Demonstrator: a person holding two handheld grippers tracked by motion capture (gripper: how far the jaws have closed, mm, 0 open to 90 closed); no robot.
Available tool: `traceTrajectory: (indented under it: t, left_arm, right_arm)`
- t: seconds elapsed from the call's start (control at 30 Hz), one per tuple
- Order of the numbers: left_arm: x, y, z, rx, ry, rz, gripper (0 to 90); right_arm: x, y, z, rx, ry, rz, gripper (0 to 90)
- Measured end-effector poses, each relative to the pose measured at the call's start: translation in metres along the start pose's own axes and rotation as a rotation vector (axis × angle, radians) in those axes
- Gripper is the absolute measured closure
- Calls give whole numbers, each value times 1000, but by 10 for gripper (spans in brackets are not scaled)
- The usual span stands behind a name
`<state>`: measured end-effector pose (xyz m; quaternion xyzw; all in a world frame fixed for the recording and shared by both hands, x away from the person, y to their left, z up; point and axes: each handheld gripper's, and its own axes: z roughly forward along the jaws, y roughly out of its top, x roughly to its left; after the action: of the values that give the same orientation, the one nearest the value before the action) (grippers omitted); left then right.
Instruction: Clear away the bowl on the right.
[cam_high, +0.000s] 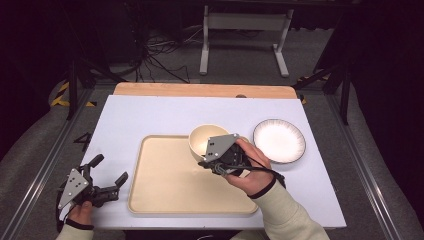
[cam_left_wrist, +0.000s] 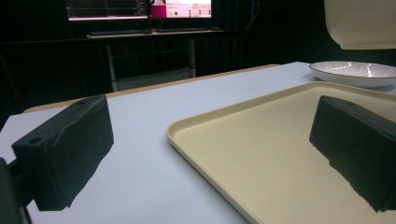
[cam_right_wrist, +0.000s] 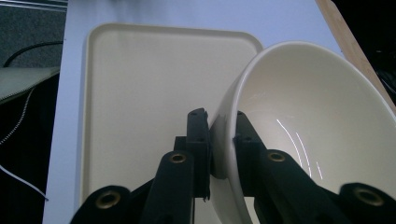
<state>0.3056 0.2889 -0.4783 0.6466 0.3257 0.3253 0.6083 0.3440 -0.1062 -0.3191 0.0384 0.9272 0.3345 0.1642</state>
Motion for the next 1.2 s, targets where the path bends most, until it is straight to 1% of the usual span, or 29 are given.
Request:
traceTrajectory:
  t: [0.13, 0.37, 0.63, 0.77, 1.03, 1.2]
  left_arm:
    - [0, 0, 0, 0, 0, 0, 2]
    - [0, 0, 0, -1, 0, 0, 2]
    - [0, 0, 0, -2, 0, -1, 2]
    - [0, 0, 0, -1, 0, 0, 2]
    - [0, 0, 0, -1, -1, -1, 2]
    - [0, 0, 0, -1, -1, -1, 2]
  right_arm:
    - [0, 2, 7, -7, 25, -16, 811]
    - [2, 4, 19, 0, 42, -30, 811]
    - [3, -1, 41, 39, 83, -31, 811]
    - [4, -3, 49, 56, 93, -29, 811]
    - [6, -6, 60, 85, 109, -28, 811]
    - [6, -8, 65, 92, 119, -31, 811]
